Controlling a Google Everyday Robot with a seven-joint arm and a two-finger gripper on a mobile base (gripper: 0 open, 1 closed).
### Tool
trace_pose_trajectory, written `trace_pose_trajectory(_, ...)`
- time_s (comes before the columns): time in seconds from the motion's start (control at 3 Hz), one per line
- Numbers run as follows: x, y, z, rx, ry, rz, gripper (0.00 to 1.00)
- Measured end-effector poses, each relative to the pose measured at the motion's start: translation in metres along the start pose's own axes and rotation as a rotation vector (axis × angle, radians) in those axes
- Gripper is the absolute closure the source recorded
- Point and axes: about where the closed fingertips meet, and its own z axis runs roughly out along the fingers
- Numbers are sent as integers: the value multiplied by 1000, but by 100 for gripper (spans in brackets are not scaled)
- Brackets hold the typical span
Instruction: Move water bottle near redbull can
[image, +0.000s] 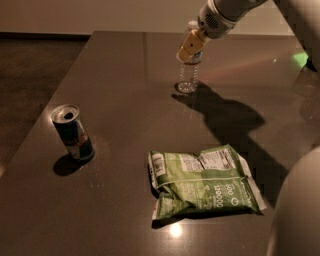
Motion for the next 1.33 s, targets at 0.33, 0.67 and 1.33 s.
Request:
trace_pose_trajectory(0.33, -2, 8, -2, -24, -5, -32, 61)
trace_pose_trajectory(0.67, -3, 25, -8, -69, -28, -106, 83)
trace_pose_trajectory(1.33, -10, 106, -35, -254, -116, -335, 100)
